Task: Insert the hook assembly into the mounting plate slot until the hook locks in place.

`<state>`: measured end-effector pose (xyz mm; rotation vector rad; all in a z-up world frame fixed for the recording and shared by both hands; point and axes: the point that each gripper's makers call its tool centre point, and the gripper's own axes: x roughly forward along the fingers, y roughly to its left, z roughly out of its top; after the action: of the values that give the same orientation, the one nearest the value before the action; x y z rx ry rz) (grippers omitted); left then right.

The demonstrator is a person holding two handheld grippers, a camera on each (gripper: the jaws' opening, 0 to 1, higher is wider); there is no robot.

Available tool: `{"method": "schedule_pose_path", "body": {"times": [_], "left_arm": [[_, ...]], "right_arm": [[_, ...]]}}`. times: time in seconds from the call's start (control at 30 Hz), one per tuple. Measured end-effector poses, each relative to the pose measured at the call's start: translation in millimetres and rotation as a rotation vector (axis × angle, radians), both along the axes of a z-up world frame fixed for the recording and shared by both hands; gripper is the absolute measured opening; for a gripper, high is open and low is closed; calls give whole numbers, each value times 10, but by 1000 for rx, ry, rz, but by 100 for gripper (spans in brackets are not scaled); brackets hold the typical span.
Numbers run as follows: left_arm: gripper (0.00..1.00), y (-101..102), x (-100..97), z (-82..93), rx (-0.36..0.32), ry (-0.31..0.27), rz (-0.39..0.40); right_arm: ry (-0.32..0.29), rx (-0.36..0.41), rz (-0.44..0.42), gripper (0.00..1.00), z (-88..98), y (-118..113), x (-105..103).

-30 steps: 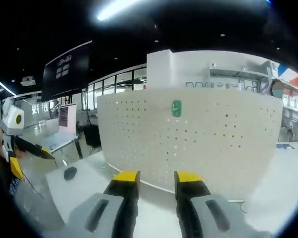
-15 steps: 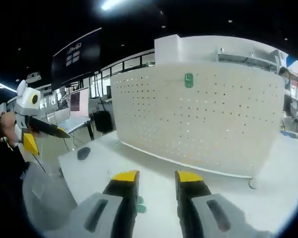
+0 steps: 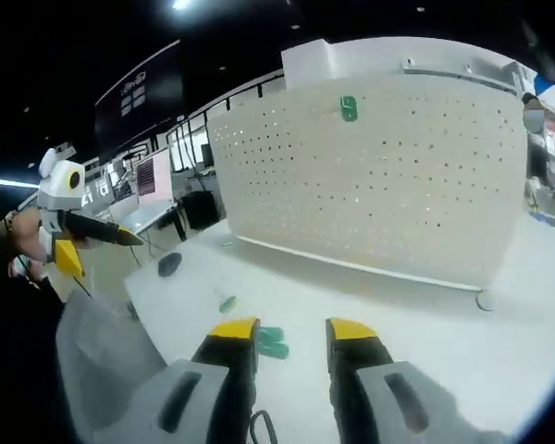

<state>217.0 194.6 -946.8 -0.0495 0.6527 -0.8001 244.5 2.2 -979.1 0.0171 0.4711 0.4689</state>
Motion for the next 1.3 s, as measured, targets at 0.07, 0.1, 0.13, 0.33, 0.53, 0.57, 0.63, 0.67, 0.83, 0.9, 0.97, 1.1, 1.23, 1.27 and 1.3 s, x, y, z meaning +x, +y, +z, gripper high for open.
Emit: {"method": "schedule_pose_path", "body": {"times": [0.07, 0.1, 0.13, 0.33, 0.53, 0.57, 0.63, 0.67, 0.83, 0.9, 0.97, 1.1, 1.23, 1.27, 1.3], "left_arm": [[99, -12, -22, -28, -1, 10, -3], [100, -16, -40, -52, -1, 23, -7], [100, -16, -64, -93, 6, 42, -14], [100, 2, -98, -203, 44, 76, -36], [100, 55, -123, -323, 79, 118, -24], [100, 63, -133, -343, 85, 123, -24], [100, 79, -147, -372, 88, 131, -22], [100, 89, -157, -392, 89, 141, -20], [100, 118, -171, -468, 107, 163, -19], [100, 125, -160, -482, 116, 164, -17], [100, 129, -134, -472, 113, 159, -5], [100, 157, -53, -458, 109, 150, 22], [100, 272, -27, -567, 210, 147, 15], [100, 290, -23, -591, 223, 147, 15], [100, 296, -23, -599, 226, 147, 13]], "right_arm": [[17, -14, 29, 26, -52, 30, -44], [26, -33, 52, 26, -80, 47, -70], [26, -43, 68, 26, -86, 77, -86], [57, -46, 145, 23, -190, 214, -144], [119, -102, 249, 23, -425, 361, -216], [115, -116, 260, 23, -446, 373, -213], [105, -133, 262, 22, -474, 383, -194], [119, -138, 280, 22, -513, 404, -203], [147, -189, 343, 22, -657, 482, -192], [151, -245, 391, 22, -733, 516, -171], [148, -284, 417, 21, -773, 553, -133], [153, -285, 456, 21, -864, 658, -58], [160, -319, 496, 20, -970, 713, 20], [166, -333, 508, 20, -995, 727, 42], [166, -334, 510, 20, -1000, 742, 65]]}}
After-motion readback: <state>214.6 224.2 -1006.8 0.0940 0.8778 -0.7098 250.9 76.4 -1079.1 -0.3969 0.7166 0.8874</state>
